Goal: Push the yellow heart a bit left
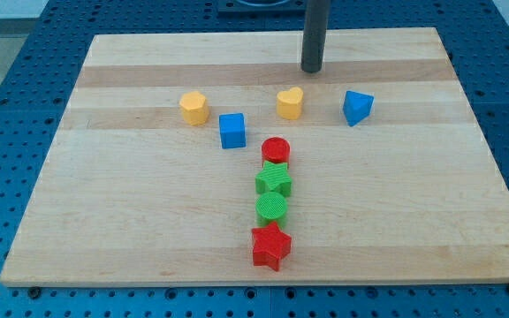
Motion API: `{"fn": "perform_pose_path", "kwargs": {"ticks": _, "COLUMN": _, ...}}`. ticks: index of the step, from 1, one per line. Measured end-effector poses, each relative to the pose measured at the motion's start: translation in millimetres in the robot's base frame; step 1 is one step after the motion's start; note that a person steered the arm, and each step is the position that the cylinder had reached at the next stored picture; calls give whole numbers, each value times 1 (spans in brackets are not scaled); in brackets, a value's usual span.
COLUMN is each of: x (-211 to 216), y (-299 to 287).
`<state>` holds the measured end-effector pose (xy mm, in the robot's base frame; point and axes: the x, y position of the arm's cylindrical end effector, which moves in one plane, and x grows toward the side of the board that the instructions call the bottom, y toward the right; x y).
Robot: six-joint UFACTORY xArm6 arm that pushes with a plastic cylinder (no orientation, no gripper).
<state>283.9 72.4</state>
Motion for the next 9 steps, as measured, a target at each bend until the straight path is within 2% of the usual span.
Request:
{"fn": "perform_pose_path", "kwargs": {"ticks": 3, "x": 21, "y": 0}}
{"fn": "perform_pose_path", "kwargs": {"ticks": 4, "x": 77, "y": 8}}
{"fn": "perform_pose_path", "kwargs": {"ticks": 5, "x": 88, "y": 13}}
{"fn": "perform_pose_path", "kwargs": {"ticks": 7, "x": 67, "y": 13}}
{"fn": "perform_pose_path", "kwargs": {"ticks": 8, "x": 73, "y": 13}}
{"fn": "perform_pose_path", "kwargs": {"ticks": 9, "x": 98, "y": 14}}
